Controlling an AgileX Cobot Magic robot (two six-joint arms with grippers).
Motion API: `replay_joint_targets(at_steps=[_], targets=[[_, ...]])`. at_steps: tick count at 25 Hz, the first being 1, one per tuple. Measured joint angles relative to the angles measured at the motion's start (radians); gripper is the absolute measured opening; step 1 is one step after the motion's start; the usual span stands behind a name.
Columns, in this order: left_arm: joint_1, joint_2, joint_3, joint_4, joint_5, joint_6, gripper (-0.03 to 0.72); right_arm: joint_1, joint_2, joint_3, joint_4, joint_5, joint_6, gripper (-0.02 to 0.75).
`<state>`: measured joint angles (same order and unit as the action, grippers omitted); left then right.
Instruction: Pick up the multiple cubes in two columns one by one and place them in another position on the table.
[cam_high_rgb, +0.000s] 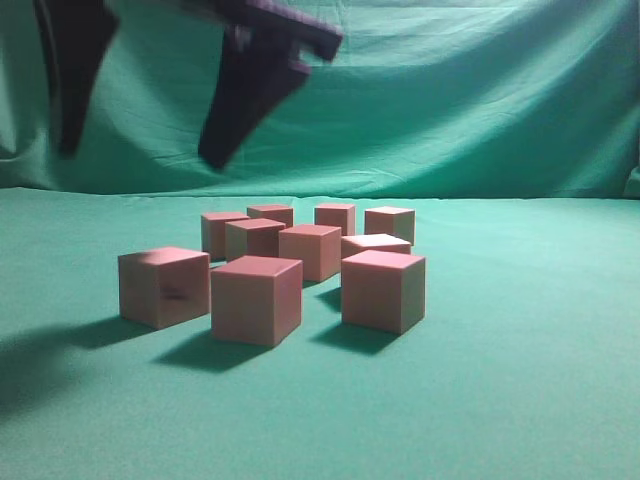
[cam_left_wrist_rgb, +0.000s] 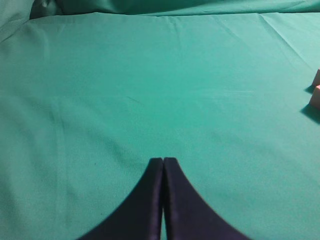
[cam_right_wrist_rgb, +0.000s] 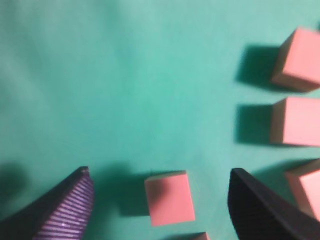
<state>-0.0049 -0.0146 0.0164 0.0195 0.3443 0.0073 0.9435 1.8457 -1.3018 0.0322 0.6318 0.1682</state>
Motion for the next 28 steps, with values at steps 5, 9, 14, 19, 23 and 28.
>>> replay_joint_targets(at_steps=[5, 9, 14, 19, 23, 28], targets=[[0.0, 0.0, 0.0, 0.0, 0.0, 0.0, 0.0, 0.0, -0.123, -0.021, -0.027, -0.001, 0.0, 0.494], [0.0, 0.0, 0.0, 0.0, 0.0, 0.0, 0.0, 0.0, -0.245, -0.031, -0.051, 0.003, 0.0, 0.295], [0.0, 0.0, 0.0, 0.0, 0.0, 0.0, 0.0, 0.0, -0.404, -0.031, -0.06, 0.026, 0.0, 0.046], [0.0, 0.0, 0.0, 0.0, 0.0, 0.0, 0.0, 0.0, -0.539, -0.032, -0.078, 0.037, 0.0, 0.0], [0.0, 0.0, 0.0, 0.0, 0.0, 0.0, 0.0, 0.0, -0.61, -0.032, -0.078, 0.052, -0.015, 0.0], [0.0, 0.0, 0.0, 0.0, 0.0, 0.0, 0.0, 0.0, -0.699, 0.035, -0.078, 0.048, -0.026, 0.0]])
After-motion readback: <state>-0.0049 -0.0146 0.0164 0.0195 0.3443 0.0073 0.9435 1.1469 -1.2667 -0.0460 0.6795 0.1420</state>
